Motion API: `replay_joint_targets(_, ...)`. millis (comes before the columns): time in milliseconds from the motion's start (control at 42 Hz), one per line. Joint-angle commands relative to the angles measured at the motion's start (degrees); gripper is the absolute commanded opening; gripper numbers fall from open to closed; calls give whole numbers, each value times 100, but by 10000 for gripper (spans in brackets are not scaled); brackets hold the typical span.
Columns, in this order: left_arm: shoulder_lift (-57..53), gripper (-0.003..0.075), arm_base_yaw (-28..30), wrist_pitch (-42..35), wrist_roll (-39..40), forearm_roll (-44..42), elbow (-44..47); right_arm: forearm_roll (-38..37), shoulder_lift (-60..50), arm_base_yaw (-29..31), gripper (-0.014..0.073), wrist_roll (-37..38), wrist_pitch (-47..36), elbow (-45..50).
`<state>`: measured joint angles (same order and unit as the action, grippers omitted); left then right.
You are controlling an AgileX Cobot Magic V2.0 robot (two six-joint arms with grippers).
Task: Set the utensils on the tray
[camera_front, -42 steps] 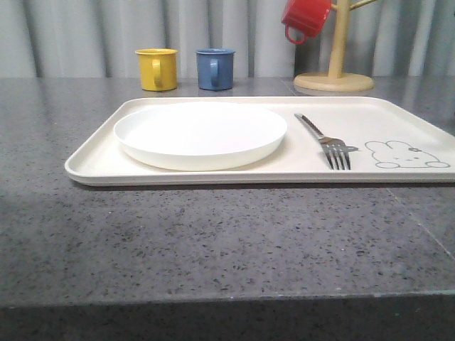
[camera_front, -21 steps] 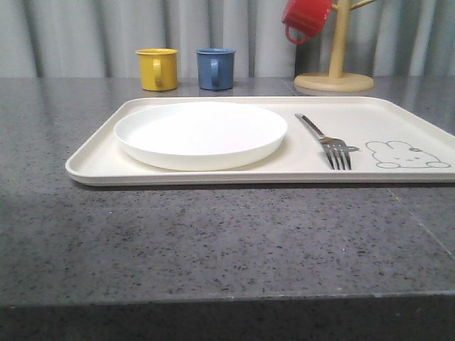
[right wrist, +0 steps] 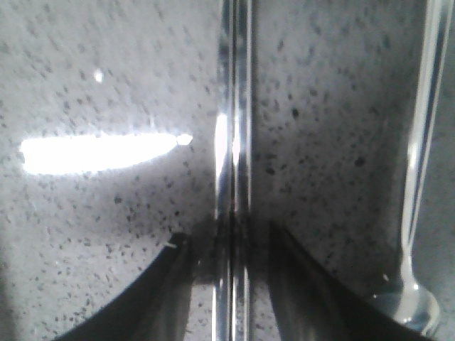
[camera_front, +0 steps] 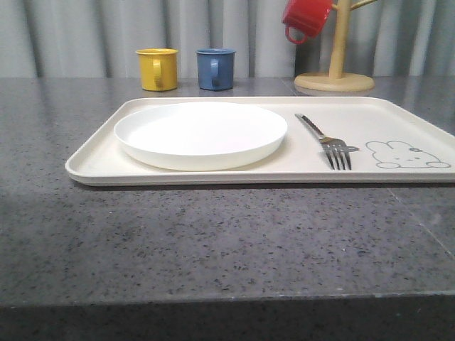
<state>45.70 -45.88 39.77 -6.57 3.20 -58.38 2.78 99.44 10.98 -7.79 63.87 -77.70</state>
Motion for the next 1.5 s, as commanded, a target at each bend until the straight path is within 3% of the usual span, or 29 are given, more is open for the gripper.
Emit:
replay_joint_targets(0, 0, 312, -43, -446, 71, 23, -142, 95, -99, 35, 289, -70, -114, -121)
replay_joint_targets(262, 0, 312, -43, -446, 71, 23, -142, 95, -53, 35, 57, -70, -90, -127)
replay_joint_targets(476, 0, 312, -43, -446, 71, 23, -142, 530, -207, -80, 59, -76, 390, -504)
replay_joint_targets(666, 0, 312, -43, -446, 71, 23, -142, 811, -406, -750, 59, -77, 939, -941)
replay_joint_targets(880, 0, 312, -43, -446, 71, 23, -142, 1416, -279, -1396, 59, 333, 733, -960)
replay_joint_targets(1213, 0, 312, -43, -446, 71, 23, -142, 1429, 220, -1895, 60, 1089, 378, -960)
replay_joint_targets(1332, 0, 312, -43, -446, 71, 23, -142, 1429, 302, -1972, 111, 1225, 369, -960)
replay_joint_targets(1475, 0, 312, -43, -446, 71, 23, -142, 1429, 292, -2012, 316, 1213, 282, -960)
